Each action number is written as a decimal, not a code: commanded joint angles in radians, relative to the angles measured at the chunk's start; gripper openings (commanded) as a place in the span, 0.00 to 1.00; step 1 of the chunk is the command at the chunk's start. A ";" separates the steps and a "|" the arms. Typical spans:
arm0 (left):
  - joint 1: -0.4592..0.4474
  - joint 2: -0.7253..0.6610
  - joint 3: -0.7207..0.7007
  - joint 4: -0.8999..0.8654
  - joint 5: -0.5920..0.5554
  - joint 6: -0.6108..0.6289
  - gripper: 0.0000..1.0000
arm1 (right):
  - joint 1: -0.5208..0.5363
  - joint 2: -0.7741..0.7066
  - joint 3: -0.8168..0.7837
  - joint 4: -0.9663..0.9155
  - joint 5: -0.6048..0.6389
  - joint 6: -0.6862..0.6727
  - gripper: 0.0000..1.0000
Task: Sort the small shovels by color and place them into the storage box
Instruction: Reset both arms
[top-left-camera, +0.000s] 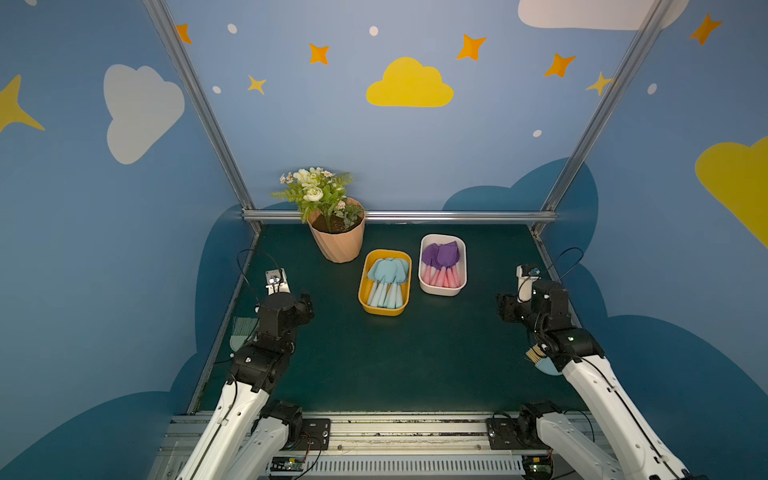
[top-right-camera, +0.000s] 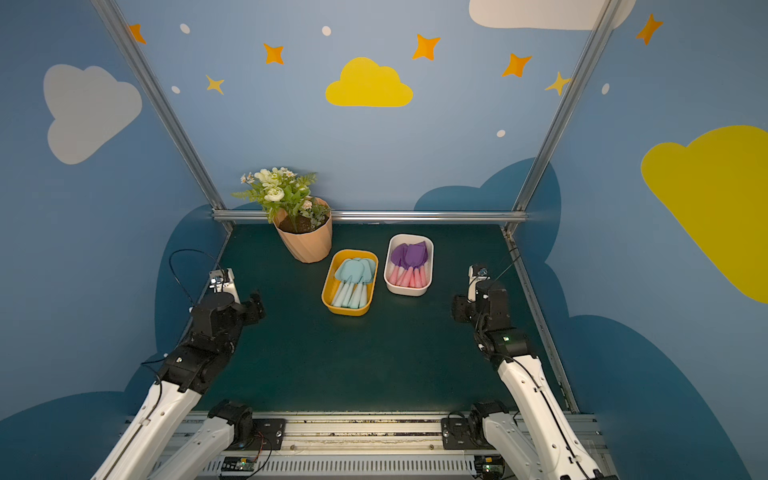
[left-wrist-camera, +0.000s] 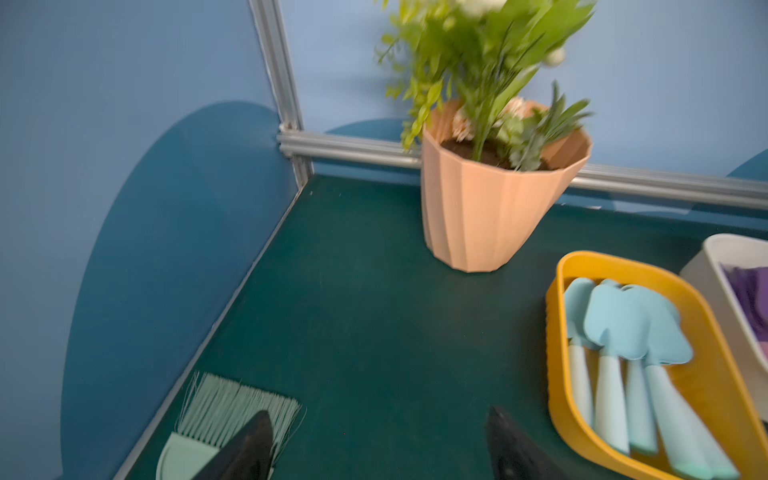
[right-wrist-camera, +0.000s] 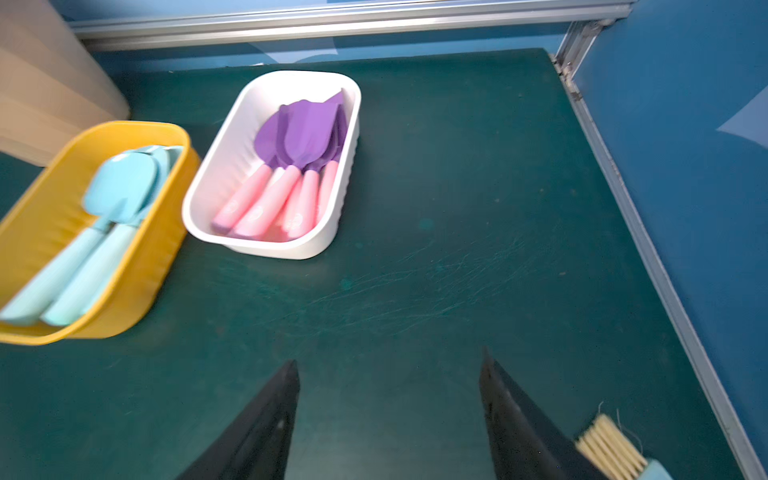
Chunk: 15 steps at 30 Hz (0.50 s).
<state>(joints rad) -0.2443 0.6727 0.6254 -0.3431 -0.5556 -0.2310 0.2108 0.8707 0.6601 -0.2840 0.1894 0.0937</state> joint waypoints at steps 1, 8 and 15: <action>0.011 -0.009 -0.101 0.216 -0.114 -0.059 0.78 | -0.010 0.057 -0.110 0.382 0.147 -0.074 0.75; 0.045 0.103 -0.335 0.643 -0.134 0.072 0.78 | -0.025 0.335 -0.209 0.806 0.166 -0.102 0.76; 0.123 0.268 -0.425 0.878 -0.033 0.038 0.78 | -0.025 0.492 -0.182 0.884 0.148 -0.170 0.84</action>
<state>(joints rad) -0.1383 0.9009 0.1982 0.3561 -0.6270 -0.1871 0.1886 1.3540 0.4484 0.5205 0.3317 -0.0418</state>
